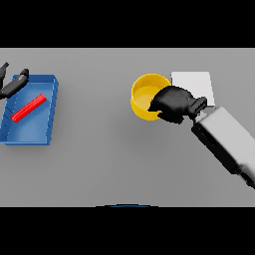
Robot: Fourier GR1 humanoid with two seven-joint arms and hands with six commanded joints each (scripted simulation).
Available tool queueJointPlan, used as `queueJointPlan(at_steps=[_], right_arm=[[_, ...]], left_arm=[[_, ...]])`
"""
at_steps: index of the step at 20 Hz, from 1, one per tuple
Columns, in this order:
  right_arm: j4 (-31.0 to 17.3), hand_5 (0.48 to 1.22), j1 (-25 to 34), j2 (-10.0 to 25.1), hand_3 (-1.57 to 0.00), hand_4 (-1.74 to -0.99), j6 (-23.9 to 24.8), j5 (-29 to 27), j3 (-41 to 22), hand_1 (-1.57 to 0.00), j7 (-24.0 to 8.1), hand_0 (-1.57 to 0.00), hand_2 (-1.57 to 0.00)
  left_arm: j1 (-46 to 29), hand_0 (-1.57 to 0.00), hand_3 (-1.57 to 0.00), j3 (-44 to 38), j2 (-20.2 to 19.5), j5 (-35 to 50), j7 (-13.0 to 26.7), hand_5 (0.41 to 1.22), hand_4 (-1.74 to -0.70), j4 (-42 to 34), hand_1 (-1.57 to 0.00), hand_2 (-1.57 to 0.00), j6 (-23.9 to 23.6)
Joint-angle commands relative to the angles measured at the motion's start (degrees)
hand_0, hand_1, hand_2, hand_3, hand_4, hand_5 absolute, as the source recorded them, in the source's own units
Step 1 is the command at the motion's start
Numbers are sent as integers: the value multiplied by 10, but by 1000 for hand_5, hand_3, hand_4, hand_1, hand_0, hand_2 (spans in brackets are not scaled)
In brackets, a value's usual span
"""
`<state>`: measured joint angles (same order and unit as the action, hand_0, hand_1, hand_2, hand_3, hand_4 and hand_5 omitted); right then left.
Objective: Pick up the red beaker and tilt it to pour out 1 green nut into yellow bowl. Pick up the yellow bowl and place it on the metallic measuring scale.
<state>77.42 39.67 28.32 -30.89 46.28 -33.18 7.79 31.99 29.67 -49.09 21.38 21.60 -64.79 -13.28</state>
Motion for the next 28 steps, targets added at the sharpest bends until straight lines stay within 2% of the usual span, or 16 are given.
queueJointPlan(at_steps=[1,2,6,7,11,12,14,16,19,21,25,28], right_arm=[[11,1220,-7,4,-1163,-1740,-2,-3,3,-1568,1,-1559,-1512],[21,1220,-10,10,-1161,-1740,-7,-4,9,-1569,-4,-1561,-1524],[-7,1221,2,23,-1151,-1741,27,7,27,-1570,-9,-1567,-1527],[-18,1221,-1,28,-1153,-1741,37,9,31,-1570,-2,-1568,-1536],[-79,1221,13,35,-1150,-1741,67,8,58,-1571,-7,-1570,-1537],[-96,1221,19,43,-1145,-1741,75,8,61,-1571,13,-1570,-1539],[-127,1221,20,49,-1146,-1741,99,15,64,-1571,27,-1570,-1546],[-167,1221,27,43,-1150,-1741,117,21,71,-1571,18,-1571,-1542],[-223,1221,32,38,-1169,-1741,140,24,79,-1571,28,-1571,-1500],[-251,1221,42,30,-1235,-1741,151,29,85,-1571,24,-1571,-1474],[-314,1221,55,23,-1331,-1741,159,27,102,-1571,39,-1571,-1428],[-342,1221,56,11,-1407,-1741,157,24,109,-1571,50,-1548,-1393]], left_arm=[[-4,1,1,2,-2,0,4,686,-718,-5,1,1,-1],[-1,1,1,-1,-3,0,0,688,-720,-1,1,1,0],[-9,1,1,0,-7,1,-2,710,-727,-13,1,1,-2],[-14,1,1,-1,-7,2,-7,715,-729,-13,1,1,-2],[-16,1,1,-1,-13,4,15,724,-731,-23,1,1,-9],[-8,1,1,-3,-13,5,23,727,-735,-19,1,1,-6],[-11,1,1,-3,-12,7,19,734,-739,-24,1,1,-6],[-13,1,1,3,-11,-1,23,735,-732,-21,1,1,-9],[-22,1,1,3,-23,1,26,725,-719,-42,1,1,-13],[-11,1,1,0,-19,4,35,717,-722,-33,1,1,-11],[-16,1,1,1,-19,3,35,710,-726,-36,1,1,-13],[-19,1,1,-2,-21,8,29,714,-729,-34,1,1,-6]])
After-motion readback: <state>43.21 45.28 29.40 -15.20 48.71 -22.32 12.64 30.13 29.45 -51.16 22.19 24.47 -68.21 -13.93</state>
